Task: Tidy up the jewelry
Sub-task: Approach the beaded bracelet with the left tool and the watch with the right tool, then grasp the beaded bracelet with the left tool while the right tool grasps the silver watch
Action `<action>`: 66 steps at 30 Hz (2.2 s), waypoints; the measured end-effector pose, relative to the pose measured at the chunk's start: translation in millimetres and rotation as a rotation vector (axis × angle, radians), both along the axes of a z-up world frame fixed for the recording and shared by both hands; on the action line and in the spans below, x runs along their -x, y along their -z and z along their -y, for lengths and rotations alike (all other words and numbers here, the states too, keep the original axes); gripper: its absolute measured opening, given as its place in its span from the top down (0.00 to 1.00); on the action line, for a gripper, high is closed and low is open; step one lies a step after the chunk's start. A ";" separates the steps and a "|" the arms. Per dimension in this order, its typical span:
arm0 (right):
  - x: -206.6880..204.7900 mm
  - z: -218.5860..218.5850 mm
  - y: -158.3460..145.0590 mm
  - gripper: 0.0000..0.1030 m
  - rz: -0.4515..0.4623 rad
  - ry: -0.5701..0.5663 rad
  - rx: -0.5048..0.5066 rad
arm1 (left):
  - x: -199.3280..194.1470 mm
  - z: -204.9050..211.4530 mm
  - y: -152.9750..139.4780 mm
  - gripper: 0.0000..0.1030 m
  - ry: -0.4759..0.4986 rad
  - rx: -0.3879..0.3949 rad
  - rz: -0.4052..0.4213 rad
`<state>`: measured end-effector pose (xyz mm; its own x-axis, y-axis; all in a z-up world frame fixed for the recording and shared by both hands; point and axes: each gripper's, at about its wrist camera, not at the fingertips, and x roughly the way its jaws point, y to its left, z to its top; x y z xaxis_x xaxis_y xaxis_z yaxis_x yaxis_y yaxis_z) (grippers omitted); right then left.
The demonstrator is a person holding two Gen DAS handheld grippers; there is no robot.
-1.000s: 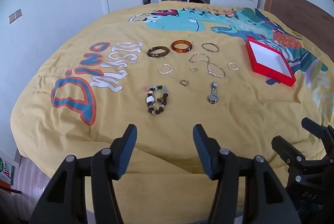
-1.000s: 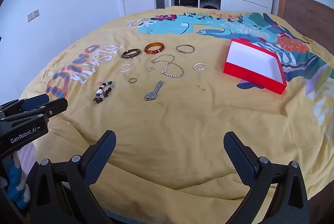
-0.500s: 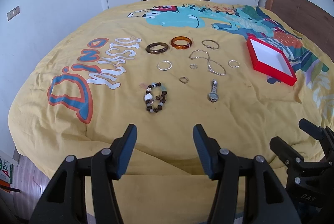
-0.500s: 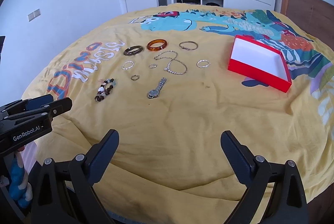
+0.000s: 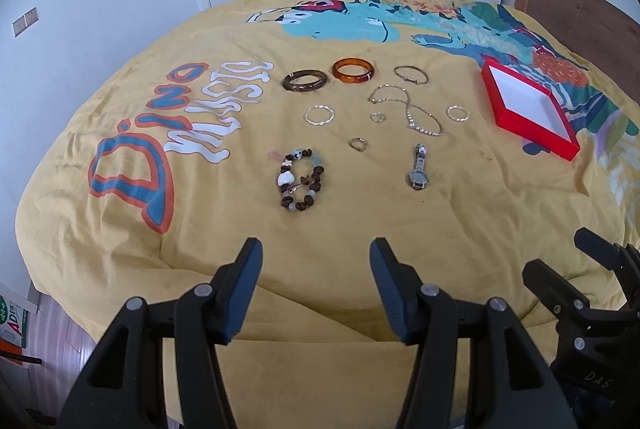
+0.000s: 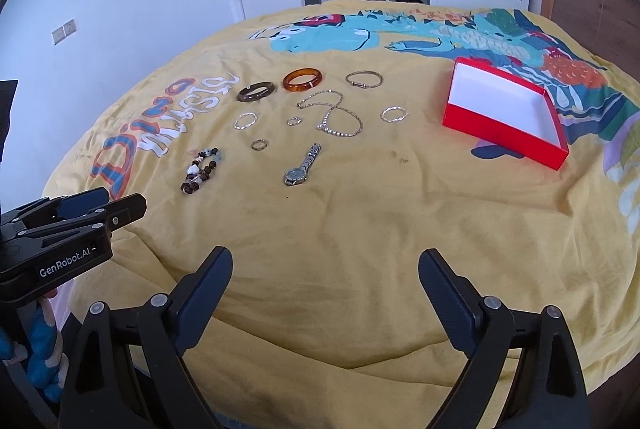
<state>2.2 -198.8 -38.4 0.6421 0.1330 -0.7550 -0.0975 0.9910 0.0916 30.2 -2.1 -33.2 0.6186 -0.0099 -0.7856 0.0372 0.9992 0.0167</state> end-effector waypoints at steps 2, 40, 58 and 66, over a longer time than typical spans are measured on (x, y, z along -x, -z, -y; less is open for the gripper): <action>-2.2 -1.0 2.3 0.12 -0.006 0.000 0.000 | -2.0 1.2 2.2 0.48 -0.005 -0.013 -0.004; -62.0 -9.2 17.6 0.31 -0.085 -0.037 -0.075 | -61.7 -2.8 33.4 0.48 0.013 -0.066 -0.100; -117.4 -30.8 40.5 0.38 -0.139 -0.086 -0.130 | -103.2 -46.1 57.8 0.48 -0.045 0.132 -0.167; -137.9 -32.8 57.6 0.41 -0.170 -0.090 -0.157 | -123.1 -41.3 70.4 0.48 -0.006 0.169 -0.192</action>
